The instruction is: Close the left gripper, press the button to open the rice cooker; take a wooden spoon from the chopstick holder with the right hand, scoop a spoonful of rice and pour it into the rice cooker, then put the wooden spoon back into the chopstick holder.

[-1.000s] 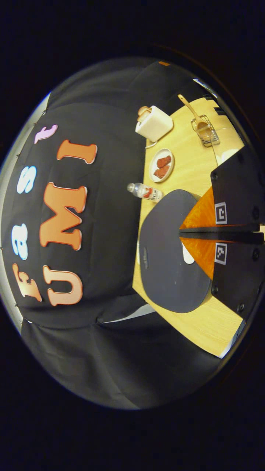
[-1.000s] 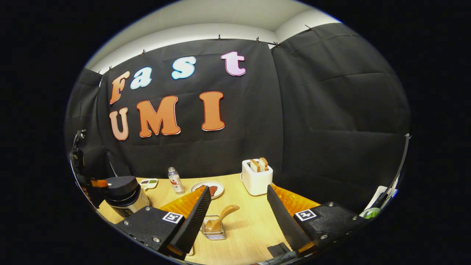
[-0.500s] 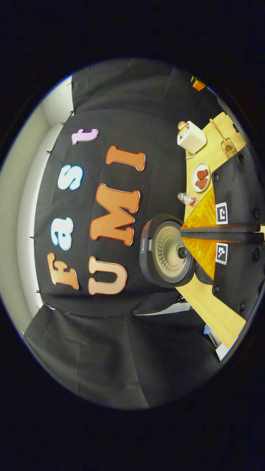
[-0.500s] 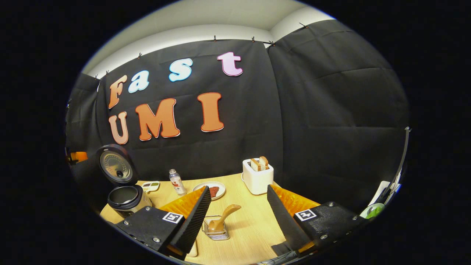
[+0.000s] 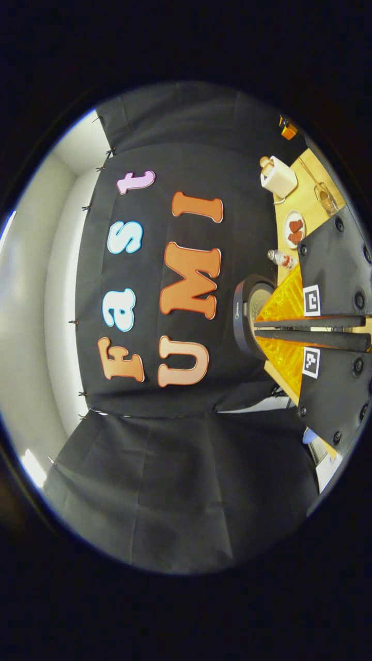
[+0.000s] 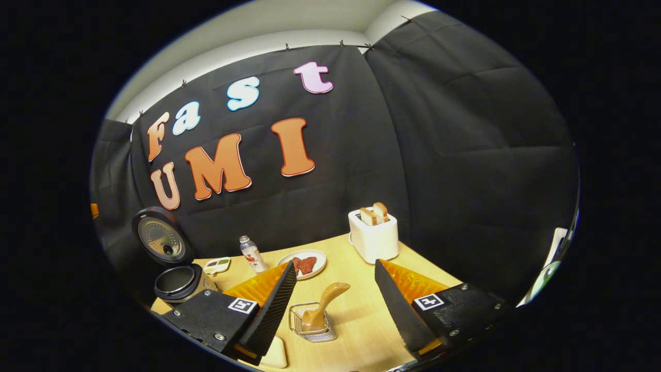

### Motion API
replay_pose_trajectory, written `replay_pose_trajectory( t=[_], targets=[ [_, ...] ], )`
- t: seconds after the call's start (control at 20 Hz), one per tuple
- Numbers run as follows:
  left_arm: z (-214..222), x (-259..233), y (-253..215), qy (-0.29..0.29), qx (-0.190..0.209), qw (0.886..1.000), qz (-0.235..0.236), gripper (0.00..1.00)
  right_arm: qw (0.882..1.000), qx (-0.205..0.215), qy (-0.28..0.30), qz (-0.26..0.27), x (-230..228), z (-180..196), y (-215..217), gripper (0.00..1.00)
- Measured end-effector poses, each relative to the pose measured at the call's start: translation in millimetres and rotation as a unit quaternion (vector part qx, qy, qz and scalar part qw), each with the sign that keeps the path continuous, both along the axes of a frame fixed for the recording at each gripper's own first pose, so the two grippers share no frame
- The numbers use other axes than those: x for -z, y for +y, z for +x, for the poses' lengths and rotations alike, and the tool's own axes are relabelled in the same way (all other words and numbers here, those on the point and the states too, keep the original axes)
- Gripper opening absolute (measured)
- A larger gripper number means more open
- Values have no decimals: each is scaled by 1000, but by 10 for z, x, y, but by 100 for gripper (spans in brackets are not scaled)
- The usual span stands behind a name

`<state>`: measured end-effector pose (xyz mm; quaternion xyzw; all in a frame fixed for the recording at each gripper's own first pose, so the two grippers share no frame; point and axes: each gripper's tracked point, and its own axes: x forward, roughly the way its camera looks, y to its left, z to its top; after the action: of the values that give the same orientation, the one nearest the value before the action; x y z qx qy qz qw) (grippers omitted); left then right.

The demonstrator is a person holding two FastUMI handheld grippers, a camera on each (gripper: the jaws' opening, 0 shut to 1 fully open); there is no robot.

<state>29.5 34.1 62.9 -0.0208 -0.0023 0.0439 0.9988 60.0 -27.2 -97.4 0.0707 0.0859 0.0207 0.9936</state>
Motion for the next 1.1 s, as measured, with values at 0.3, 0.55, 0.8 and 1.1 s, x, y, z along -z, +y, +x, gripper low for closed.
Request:
replay_pose_trajectory(
  t=[0.3, 0.55, 0.8, 1.1],
  targets=[
    [-274, -170, -35, -9, 14, 1000, -16, 45, 998, 1, 56, 18, 525, 280, 38, 95],
    [-466, -228, 258, -12, -34, 999, -14, 97, 995, -1, 95, 41, 873, 410, 65, 94],
    [-549, -157, 459, 2, -76, 997, -10, 96, 987, -14, 124, 97, 1053, 500, 240, 78],
    [-539, -136, 517, 8, -98, 995, 0, 97, 966, -4, 154, 207, 1133, 580, 294, 45]
  ],
)
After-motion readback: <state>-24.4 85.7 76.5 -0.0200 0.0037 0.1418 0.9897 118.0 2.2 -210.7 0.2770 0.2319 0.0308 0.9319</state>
